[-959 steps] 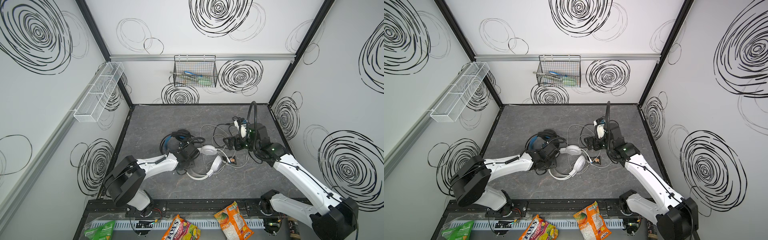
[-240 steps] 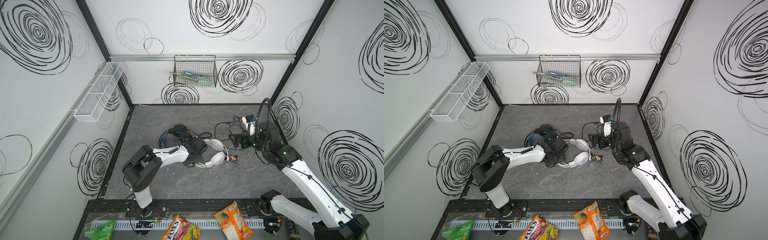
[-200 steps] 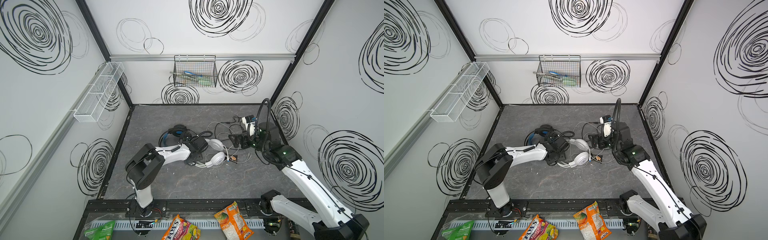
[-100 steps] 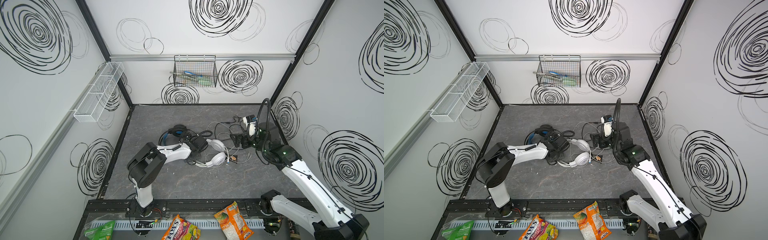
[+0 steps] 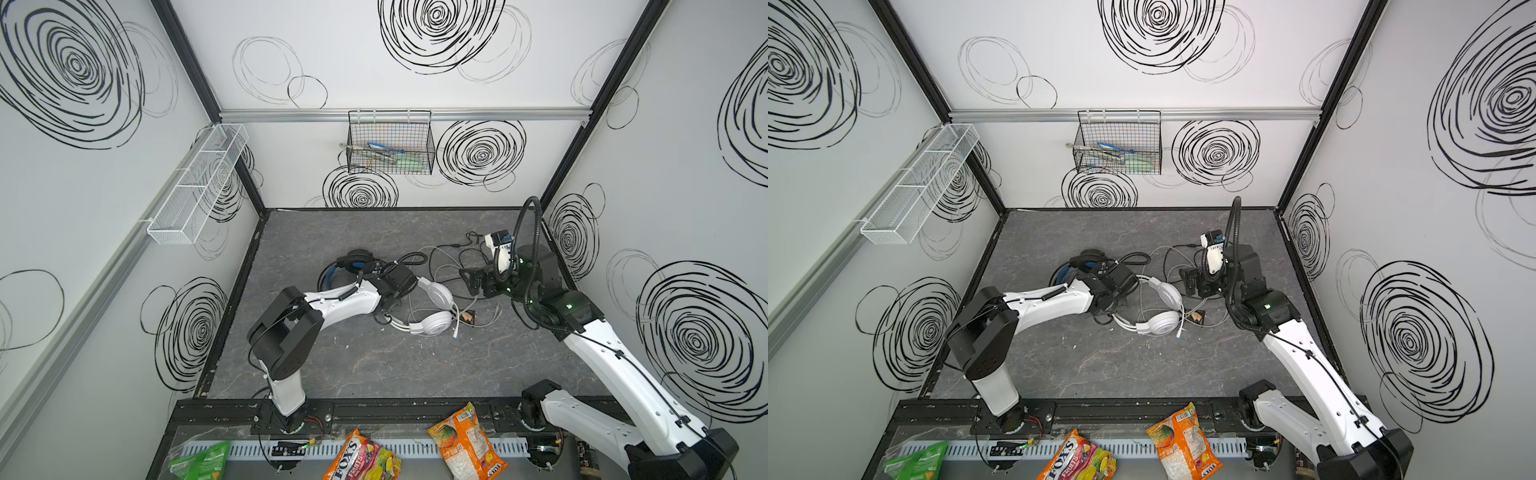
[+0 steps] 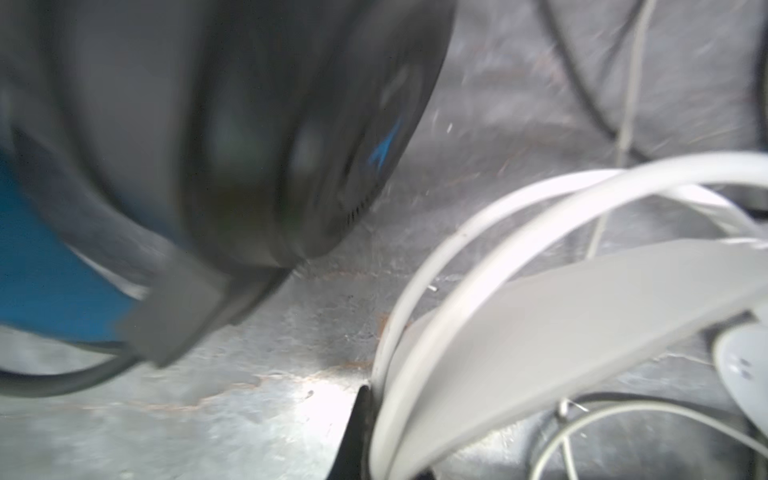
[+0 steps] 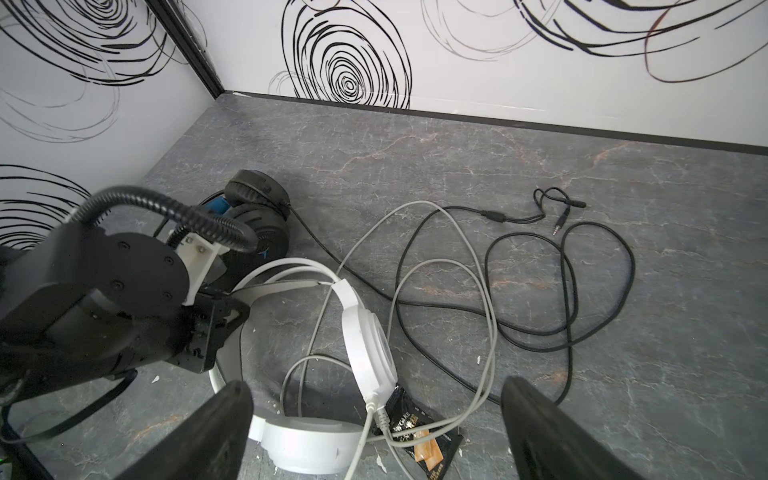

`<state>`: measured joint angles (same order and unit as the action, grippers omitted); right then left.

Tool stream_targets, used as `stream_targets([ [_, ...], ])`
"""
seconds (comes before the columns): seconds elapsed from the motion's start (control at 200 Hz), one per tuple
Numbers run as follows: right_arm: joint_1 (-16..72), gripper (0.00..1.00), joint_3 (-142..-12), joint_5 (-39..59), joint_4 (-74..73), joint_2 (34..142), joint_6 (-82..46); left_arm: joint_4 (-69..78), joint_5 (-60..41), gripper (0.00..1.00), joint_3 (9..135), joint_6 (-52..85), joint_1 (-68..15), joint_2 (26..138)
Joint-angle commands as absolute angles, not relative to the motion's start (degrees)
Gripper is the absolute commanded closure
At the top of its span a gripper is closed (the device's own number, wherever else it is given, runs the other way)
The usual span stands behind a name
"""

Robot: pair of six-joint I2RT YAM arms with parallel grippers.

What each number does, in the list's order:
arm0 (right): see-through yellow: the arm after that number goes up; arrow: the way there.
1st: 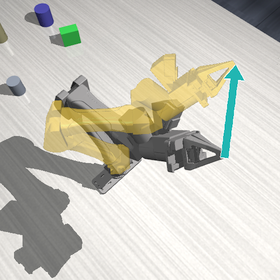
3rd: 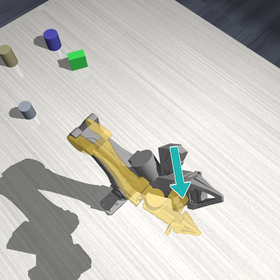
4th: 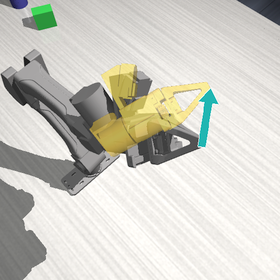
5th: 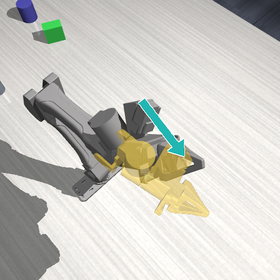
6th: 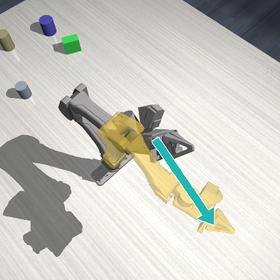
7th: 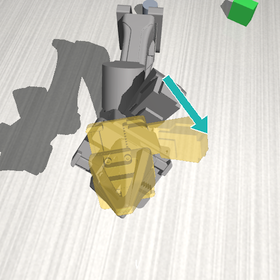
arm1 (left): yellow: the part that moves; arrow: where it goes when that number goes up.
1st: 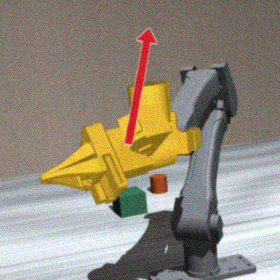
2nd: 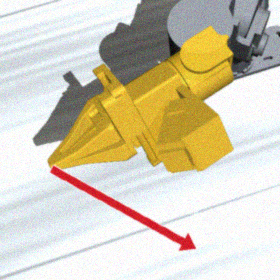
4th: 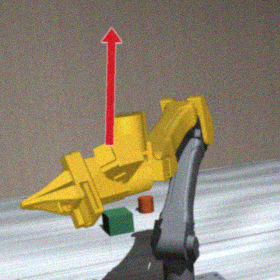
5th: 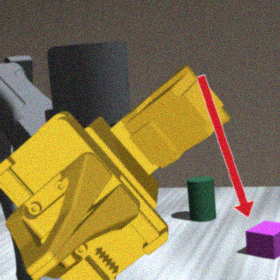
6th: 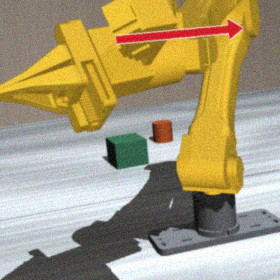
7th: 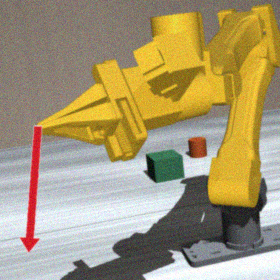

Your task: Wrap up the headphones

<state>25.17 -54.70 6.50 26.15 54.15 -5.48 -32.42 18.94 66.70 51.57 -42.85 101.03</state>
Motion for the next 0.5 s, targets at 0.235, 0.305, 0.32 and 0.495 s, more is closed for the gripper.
stream_targets([
  [0.235, 25.7, 0.03, -56.2, 19.5, 18.5, 46.9, -1.2, -46.2, 28.7, 1.0, 86.8, 36.4, -45.2, 91.4],
  [0.305, 25.9, 0.03, -55.6, 21.3, 15.9, 44.9, -0.6, -47.9, 30.2, 1.0, 89.3, 32.9, -45.9, 90.2],
  [0.32, 25.9, 0.03, -55.4, 21.6, 15.4, 44.6, -0.6, -48.2, 30.5, 1.0, 89.8, 32.2, -45.9, 90.0],
  [0.495, 25.7, 0.03, -53.5, 21.8, 8.7, 39.2, -0.9, -50.0, 34.5, 1.0, 94.3, 23.5, -46.5, 86.5],
])
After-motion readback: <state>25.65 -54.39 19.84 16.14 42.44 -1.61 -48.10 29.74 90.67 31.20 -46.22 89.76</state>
